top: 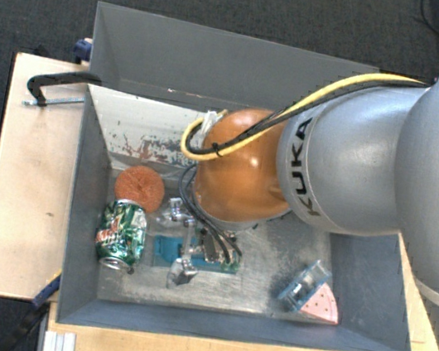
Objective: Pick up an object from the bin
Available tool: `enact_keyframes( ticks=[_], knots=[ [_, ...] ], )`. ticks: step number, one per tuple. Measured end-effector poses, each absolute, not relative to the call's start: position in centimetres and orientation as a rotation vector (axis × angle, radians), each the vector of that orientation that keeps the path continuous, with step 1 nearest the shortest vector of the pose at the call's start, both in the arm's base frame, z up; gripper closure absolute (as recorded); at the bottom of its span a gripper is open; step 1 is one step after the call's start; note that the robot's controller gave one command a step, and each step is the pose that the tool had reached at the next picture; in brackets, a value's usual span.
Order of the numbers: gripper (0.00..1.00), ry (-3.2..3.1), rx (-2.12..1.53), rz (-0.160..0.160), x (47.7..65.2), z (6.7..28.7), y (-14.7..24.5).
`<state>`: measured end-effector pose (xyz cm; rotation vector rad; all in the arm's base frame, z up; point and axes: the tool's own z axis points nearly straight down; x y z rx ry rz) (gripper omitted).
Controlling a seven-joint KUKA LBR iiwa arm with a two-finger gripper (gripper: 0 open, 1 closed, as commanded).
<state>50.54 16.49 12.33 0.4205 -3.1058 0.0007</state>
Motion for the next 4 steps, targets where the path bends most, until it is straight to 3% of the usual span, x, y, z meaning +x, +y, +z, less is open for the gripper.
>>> enact_keyframes(
  ticks=[1,2,3,4],
  knots=[
    [1.00,-3.095,0.649,-0.012,50.7,8.1,17.2],
    [1.00,-3.095,0.649,-0.012,50.7,8.1,17.2],
    [1.00,-3.061,0.724,-0.004,50.8,26.5,19.0],
    [0.00,-3.062,0.724,-0.003,50.9,26.4,18.9]
  ],
)
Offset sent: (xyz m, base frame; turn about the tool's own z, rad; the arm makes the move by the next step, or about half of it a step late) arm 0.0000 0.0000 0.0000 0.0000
